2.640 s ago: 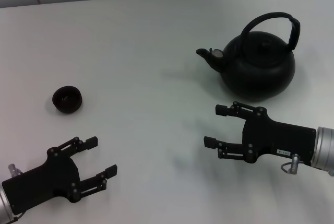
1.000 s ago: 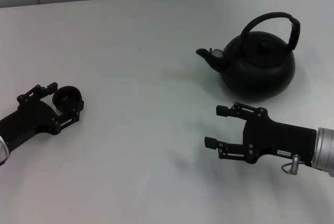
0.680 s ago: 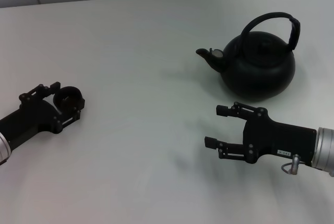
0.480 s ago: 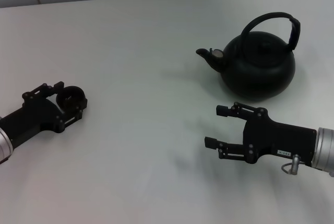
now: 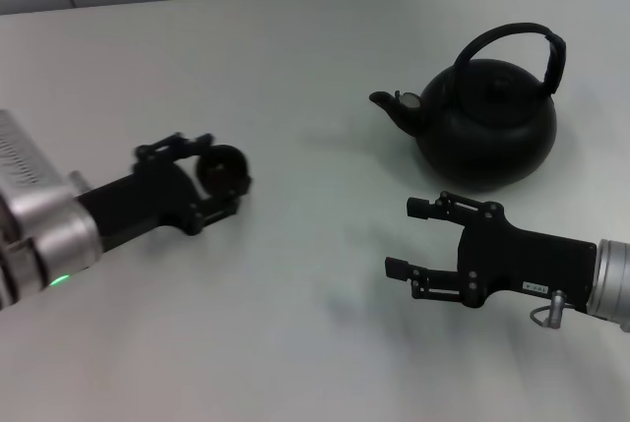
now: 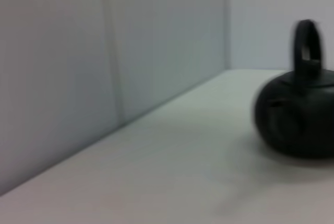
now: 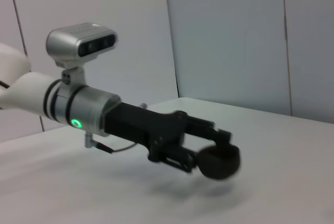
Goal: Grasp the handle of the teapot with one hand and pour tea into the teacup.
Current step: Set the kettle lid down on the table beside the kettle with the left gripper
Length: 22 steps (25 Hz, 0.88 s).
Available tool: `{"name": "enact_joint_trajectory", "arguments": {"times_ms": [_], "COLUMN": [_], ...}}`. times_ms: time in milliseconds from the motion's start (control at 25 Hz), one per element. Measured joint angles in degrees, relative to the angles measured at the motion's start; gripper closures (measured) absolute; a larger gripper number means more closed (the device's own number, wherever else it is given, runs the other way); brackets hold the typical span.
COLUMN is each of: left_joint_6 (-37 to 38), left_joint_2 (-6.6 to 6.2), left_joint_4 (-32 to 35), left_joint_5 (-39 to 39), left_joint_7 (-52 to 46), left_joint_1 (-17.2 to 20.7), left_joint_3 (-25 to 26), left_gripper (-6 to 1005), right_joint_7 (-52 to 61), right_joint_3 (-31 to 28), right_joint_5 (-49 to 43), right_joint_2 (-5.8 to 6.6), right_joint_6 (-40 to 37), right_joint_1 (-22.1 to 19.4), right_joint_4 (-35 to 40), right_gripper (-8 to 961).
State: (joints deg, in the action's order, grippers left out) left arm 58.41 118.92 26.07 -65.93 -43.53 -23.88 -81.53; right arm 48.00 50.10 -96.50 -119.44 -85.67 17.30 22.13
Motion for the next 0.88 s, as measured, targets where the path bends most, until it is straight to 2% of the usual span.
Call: {"name": "enact_joint_trajectory", "arguments": {"times_ms": [40, 120, 200, 240, 360, 880], "left_joint_6": [-0.98, -2.27, -2.48, -4.7, -6.34, -6.81], "left_joint_2": [0.18, 0.24, 0.24, 0.26, 0.26, 0.25], "left_joint_4": [-1.09, -1.83, -1.9, -1.93, -1.96, -2.16], "left_joint_5": [0.43, 1.63, 1.86, 3.98, 4.87, 5.94], "left_joint_7": [0.03, 0.24, 0.28, 0.55, 0.56, 0.7], "left_joint_1": [-2.1, -3.73, -3.92, -4.69, -4.9, -4.55], "left_joint_3": [-2.42, -5.42, -5.93, -9.45, -11.3, -12.19], "left_gripper": [298, 295, 292, 290, 286, 267], "right_joint_7": [0.01, 0.19, 0.25, 0.36, 0.42, 0.49], "right_joint_3": [0.0, 0.0, 0.0, 0.0, 0.0, 0.0], "right_joint_5": [0.0, 0.0, 0.0, 0.0, 0.0, 0.0], "right_joint_2": [0.0, 0.0, 0.0, 0.0, 0.0, 0.0], "right_joint_6": [-0.17, -0.4, -0.5, -0.57, -0.61, -0.64], "right_joint_1": [0.11, 0.19, 0.21, 0.26, 0.29, 0.83], "right_joint_4": [0.09, 0.19, 0.24, 0.34, 0.43, 0.54], "right_gripper": [137, 137, 137, 137, 137, 136]}}
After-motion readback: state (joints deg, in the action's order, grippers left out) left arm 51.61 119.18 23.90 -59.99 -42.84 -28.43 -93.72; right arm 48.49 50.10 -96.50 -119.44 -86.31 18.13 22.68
